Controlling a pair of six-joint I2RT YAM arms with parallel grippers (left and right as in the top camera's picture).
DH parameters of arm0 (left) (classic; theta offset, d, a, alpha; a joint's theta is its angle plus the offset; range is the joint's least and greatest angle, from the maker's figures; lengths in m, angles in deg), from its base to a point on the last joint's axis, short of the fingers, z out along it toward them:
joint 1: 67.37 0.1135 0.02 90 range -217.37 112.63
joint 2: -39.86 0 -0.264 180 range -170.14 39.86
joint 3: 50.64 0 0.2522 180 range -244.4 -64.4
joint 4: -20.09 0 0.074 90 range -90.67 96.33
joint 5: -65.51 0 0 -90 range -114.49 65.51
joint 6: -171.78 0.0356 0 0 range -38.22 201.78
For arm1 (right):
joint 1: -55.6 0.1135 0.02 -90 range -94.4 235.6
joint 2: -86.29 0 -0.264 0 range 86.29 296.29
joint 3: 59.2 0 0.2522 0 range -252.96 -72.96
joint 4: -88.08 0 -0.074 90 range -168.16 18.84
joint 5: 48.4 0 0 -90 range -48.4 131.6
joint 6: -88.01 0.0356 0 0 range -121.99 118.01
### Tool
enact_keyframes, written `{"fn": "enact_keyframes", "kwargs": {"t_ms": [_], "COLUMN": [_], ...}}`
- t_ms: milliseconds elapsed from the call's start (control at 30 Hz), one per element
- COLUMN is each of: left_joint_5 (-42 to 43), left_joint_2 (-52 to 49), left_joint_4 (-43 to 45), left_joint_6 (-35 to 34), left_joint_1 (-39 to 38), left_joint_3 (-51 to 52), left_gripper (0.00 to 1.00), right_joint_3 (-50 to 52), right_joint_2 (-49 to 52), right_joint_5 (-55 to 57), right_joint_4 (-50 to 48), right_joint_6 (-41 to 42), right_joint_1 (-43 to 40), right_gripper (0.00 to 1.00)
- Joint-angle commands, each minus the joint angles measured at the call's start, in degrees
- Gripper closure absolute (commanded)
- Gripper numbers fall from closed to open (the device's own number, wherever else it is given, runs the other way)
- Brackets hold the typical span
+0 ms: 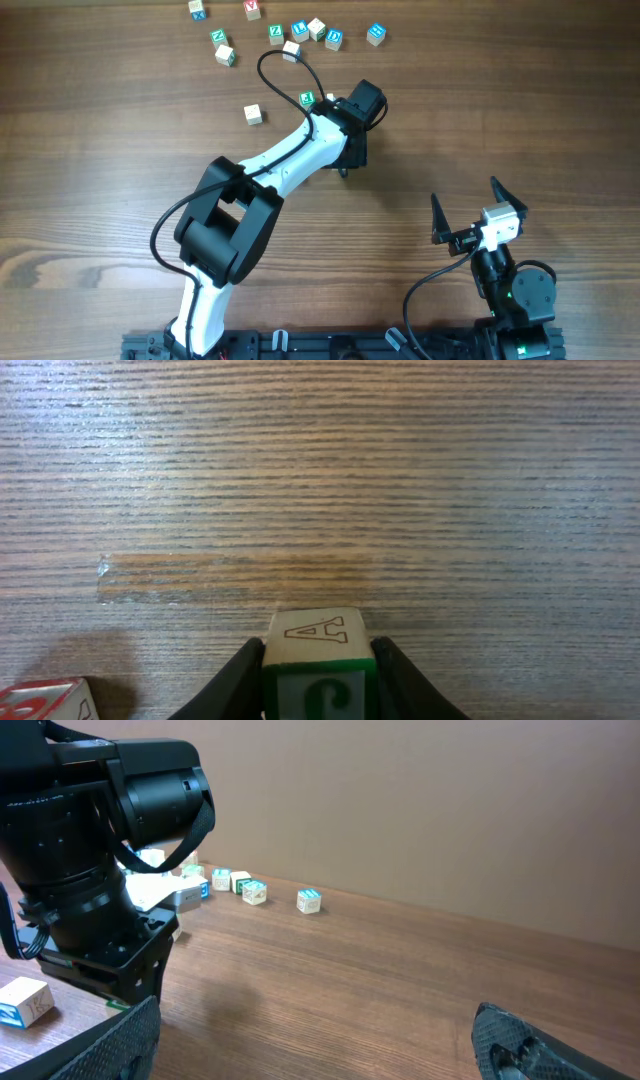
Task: Form a tower
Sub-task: 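Carry the held block with the left gripper over the red-numbered block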
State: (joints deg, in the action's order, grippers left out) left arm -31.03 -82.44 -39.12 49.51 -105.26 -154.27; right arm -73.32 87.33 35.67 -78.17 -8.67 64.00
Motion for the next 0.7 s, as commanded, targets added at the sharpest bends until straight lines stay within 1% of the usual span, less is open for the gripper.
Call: {"fn": "enact_keyframes", "kwargs": {"t_ms": [0,67,167,267,333,367,500,667], "left_joint_5": [0.3,0.3,0.3,0.3,0.3,0.3,0.3,0.3], "left_joint_2": [1.4,1.4,1.4,1.4,1.4,1.4,1.4,0.9], "left_joint_4": [0.2,-0.1,-0.5,-0.7,-0.5,-0.6,-0.7,-0.7], "left_joint_6": [-0.2,-0.2,-0.2,-0.2,-0.2,-0.2,-0.2,-0.2], "left_joint_1": [-0.2,-0.3,-0.3,-0.3,-0.3,-0.2,-0.3,-0.3], "left_joint_3": [-0.2,-0.2,-0.2,-0.2,-0.2,-0.2,-0.2,-0.1], "left_gripper": [0.68,0.63,0.59,0.60,0.67,0.67,0.64,0.65], "right_joint_3": [0.1,0.1,0.1,0.1,0.1,0.1,0.1,0.1], "right_joint_2": [-0.4,-0.4,-0.4,-0.4,-0.4,-0.4,-0.4,-0.4], "right_joint_5": [0.8,0.8,0.8,0.8,0.8,0.8,0.8,0.8], "right_joint_4": [-0.2,-0.2,-0.2,-0.2,-0.2,-0.2,-0.2,-0.2], "right_joint_6": [0.7,0.7,0.7,0.7,0.7,0.7,0.7,0.7], "right_joint_1": [-0.3,-0.3,-0.3,-0.3,-0.3,-0.3,-0.3,-0.3], "right_gripper": [0.00,0.00,0.00,0.00,0.00,0.00,0.00,0.00]}}
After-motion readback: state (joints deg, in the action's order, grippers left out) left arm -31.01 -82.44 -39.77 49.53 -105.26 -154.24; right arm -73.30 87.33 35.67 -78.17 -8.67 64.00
